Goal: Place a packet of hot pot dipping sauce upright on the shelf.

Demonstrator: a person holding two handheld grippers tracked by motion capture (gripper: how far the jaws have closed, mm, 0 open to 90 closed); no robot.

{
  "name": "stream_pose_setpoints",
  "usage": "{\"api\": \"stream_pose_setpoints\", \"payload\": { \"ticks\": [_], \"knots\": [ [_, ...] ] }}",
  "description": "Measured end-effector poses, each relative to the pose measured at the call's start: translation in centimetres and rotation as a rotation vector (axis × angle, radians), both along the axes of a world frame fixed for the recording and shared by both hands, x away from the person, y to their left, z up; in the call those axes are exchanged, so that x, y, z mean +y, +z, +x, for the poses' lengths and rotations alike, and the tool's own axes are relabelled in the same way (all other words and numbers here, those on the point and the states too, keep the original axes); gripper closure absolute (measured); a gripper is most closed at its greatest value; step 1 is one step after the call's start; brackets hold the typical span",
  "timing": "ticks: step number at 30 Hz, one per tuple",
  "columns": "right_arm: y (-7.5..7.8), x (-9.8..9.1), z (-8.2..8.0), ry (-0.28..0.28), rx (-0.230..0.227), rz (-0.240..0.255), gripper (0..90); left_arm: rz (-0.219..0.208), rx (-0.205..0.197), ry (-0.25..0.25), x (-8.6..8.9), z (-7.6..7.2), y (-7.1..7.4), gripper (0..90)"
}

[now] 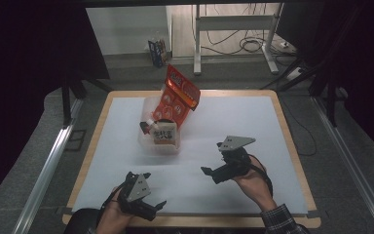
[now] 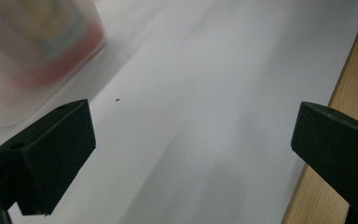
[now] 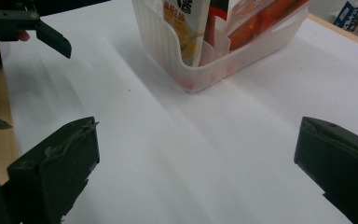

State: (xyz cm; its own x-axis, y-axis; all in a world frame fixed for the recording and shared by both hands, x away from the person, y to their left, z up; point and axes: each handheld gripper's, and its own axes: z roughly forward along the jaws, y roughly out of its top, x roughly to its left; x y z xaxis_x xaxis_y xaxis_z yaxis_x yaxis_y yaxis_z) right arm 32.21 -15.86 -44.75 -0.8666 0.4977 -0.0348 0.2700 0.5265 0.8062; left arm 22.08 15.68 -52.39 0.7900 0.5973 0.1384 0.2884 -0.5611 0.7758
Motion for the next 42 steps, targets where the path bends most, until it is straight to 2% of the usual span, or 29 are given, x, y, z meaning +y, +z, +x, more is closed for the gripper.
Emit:
{"api": "stream_pose_setpoints", "payload": {
  "ticks": [19, 42],
  "knots": [
    [-1.0, -2.8, -0.5, -0.058, 0.017, 0.01, 0.0, 0.007, 0.005, -0.001, -0.1, 0.0, -0.1, 0.0],
    [-1.9, -5.3, -1.1, -0.134, 0.012, -0.014, 0.0, 0.02, 0.009, -0.003, -0.2, 0.1, -0.3, 0.0]
  ]
}}
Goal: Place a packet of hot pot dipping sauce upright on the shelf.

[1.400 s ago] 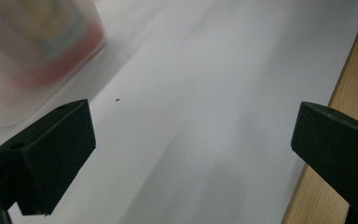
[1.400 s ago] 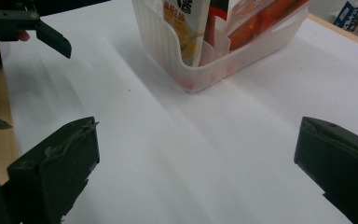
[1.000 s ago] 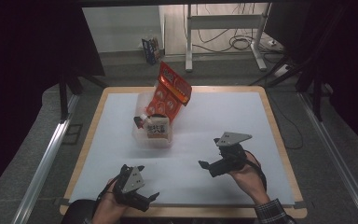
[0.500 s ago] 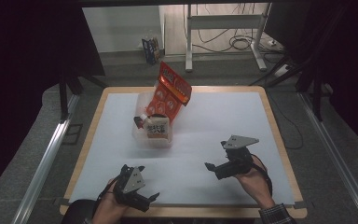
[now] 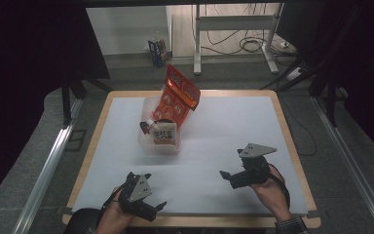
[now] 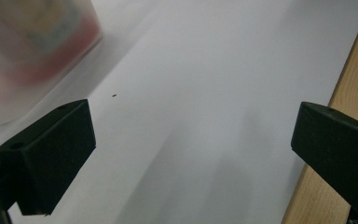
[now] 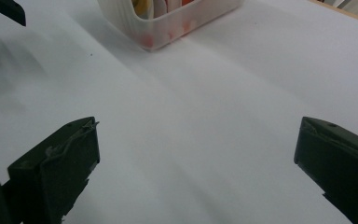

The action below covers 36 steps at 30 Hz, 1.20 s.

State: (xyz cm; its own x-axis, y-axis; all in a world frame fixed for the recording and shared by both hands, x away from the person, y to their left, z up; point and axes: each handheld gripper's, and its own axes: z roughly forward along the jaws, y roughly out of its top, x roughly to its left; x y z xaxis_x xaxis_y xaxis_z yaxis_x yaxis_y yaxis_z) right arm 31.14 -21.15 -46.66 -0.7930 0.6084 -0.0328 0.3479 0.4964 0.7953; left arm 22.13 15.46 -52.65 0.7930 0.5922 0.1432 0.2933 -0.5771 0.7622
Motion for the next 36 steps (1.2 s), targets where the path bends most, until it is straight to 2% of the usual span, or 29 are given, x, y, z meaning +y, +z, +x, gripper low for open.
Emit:
{"api": "stream_pose_setpoints", "payload": {
  "ticks": [20, 28, 36],
  "knots": [
    [-0.4, -2.7, -0.5, -0.07, -0.011, 0.006, 0.0, 0.011, 0.002, -0.003, -0.1, 0.0, -0.1, 0.0],
    [-0.6, -4.0, -0.8, -0.112, -0.012, 0.012, 0.0, 0.012, 0.003, -0.003, -0.1, 0.0, -0.1, 0.0],
    [-1.0, -5.4, -1.0, -0.154, -0.018, -0.002, 0.0, 0.012, 0.004, -0.003, -0.1, 0.1, -0.2, 0.0]
  ]
}}
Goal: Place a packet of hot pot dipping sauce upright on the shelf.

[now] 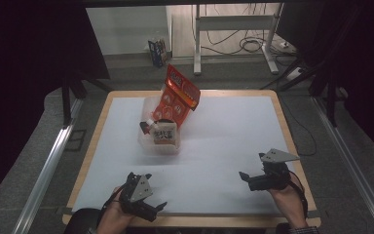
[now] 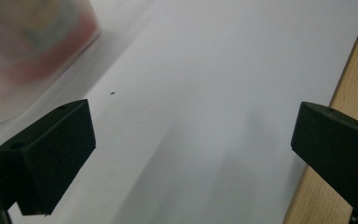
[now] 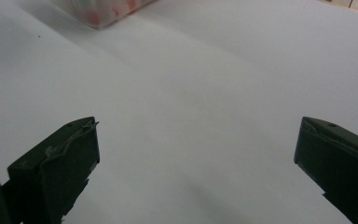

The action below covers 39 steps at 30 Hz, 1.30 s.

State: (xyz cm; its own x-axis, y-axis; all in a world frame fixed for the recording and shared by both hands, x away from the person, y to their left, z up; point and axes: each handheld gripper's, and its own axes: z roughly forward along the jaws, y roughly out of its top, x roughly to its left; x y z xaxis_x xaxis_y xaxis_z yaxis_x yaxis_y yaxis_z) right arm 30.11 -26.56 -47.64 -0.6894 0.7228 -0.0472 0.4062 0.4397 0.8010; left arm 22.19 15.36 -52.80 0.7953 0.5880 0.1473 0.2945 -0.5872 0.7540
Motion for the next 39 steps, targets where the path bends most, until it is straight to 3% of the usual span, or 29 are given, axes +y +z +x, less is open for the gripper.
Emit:
{"api": "stream_pose_setpoints", "payload": {
  "ticks": [12, 31, 39],
  "knots": [
    [-0.4, -2.1, -0.5, -0.057, 0.016, 0.005, 0.0, -0.027, 0.011, 0.005, 0.2, 0.2, 0.1, 0.0],
    [-2.3, -4.4, -0.3, -0.124, 0.079, -0.037, 0.0, -0.012, 0.013, 0.001, 0.1, 0.2, -0.1, 0.0],
    [-2.6, -4.5, -0.2, -0.129, 0.097, -0.05, 0.0, -0.006, 0.011, 0.001, 0.0, 0.2, -0.1, 0.0]
  ]
}}
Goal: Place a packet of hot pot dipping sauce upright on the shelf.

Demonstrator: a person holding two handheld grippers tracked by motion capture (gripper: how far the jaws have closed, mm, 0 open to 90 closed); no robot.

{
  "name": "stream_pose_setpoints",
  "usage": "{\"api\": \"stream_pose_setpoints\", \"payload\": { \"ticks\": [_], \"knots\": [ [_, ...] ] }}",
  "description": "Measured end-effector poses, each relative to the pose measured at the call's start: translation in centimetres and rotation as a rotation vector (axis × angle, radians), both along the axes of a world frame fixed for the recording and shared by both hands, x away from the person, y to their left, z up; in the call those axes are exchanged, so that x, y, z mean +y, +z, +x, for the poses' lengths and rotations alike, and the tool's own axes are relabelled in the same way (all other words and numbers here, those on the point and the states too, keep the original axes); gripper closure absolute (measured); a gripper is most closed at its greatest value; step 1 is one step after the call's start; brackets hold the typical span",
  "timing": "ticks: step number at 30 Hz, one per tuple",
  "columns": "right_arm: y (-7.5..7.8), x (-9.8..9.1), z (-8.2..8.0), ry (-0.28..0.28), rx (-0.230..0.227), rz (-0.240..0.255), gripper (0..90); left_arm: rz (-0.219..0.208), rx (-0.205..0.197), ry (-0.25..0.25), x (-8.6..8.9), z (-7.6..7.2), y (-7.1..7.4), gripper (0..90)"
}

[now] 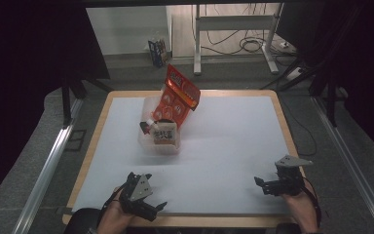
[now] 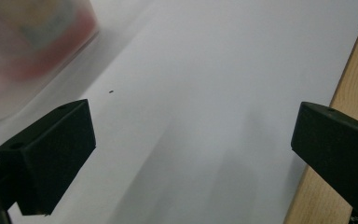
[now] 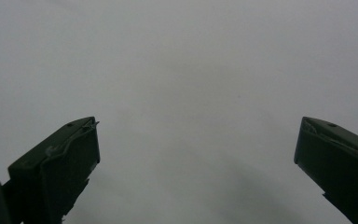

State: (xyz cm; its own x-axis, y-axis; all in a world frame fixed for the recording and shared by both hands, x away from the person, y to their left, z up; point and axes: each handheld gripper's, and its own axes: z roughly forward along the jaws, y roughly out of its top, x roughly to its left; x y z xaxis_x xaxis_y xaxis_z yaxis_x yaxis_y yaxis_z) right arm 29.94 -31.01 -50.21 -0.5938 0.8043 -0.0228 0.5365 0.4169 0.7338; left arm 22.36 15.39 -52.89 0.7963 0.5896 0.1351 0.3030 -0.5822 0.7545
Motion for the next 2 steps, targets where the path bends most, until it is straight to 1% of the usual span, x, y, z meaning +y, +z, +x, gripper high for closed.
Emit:
{"api": "stream_pose_setpoints", "payload": {
  "ticks": [2],
  "knots": [
    [-0.02, -0.05, 0.04, -0.004, -0.003, -0.01, 0.0, -0.002, 0.001, 0.0, -0.01, 0.01, 0.0, 0.0]
  ]
}}
